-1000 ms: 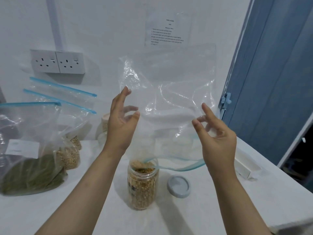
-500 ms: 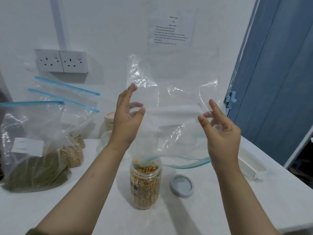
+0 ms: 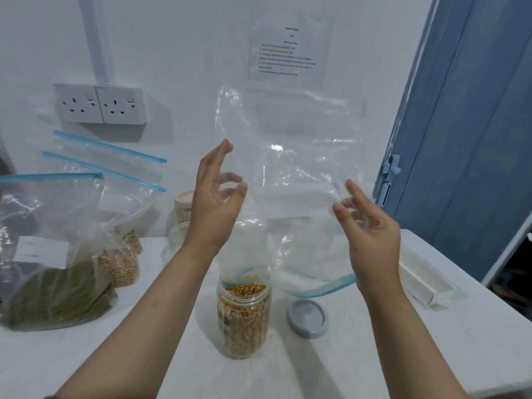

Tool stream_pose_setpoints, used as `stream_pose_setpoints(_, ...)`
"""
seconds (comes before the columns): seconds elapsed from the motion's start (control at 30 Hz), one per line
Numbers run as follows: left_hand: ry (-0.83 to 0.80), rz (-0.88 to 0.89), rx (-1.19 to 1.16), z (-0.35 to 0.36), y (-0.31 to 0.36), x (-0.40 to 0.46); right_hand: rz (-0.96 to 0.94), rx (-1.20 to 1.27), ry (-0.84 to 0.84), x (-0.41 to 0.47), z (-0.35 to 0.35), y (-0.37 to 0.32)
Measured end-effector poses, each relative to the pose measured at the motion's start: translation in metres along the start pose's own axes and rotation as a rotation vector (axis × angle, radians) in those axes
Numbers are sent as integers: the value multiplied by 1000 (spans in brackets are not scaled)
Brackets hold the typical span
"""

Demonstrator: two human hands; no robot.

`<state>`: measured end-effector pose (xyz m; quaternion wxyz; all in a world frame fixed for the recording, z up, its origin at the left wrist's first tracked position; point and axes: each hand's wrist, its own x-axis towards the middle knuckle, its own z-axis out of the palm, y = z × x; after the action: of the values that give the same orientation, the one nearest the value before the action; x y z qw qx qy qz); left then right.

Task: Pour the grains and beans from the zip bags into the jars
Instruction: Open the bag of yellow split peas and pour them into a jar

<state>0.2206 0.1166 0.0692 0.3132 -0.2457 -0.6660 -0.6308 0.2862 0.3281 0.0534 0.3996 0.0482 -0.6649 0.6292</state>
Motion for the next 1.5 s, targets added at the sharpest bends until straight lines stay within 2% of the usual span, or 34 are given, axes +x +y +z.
stream_pose_setpoints(0.27, -16, 13, 29, -5, -4, -5, -73, -17, 1, -3, 1, 1)
stream_pose_setpoints(0.5, -197, -107, 116, -27, -18, -62, -173, -57, -46, -18, -6, 4)
stream_pose_setpoints(0.63, -278, -119, 119, -37, -19, -87, -215, -102, -64, -22, -12, 5)
stream_pose_setpoints(0.73, -327, -130, 144, -45, -21, -90, -189, -81, -56, -25, -13, 6)
stream_pose_setpoints(0.83, -246, -146, 136, -40, -26, -83, -154, -109, -85, -26, -16, 4)
stream_pose_setpoints(1.07, -119, -150, 62, -32, -42, -59, 54, -272, -273, -22, -27, 4)
stream_pose_setpoints(1.17, -130, -145, 66, -31, -44, -56, 124, -287, -383, -22, -30, 5)
stream_pose_setpoints(1.23, -147, -160, 57, -30, -43, -55, 125, -269, -399, -23, -28, 8)
stream_pose_setpoints(1.33, -201, -267, -36, -32, -42, -58, 53, -221, -306, -25, -27, 14)
stream_pose_setpoints(1.5, -272, -375, -71, -43, -47, -68, -277, -372, -205, -26, -26, 22)
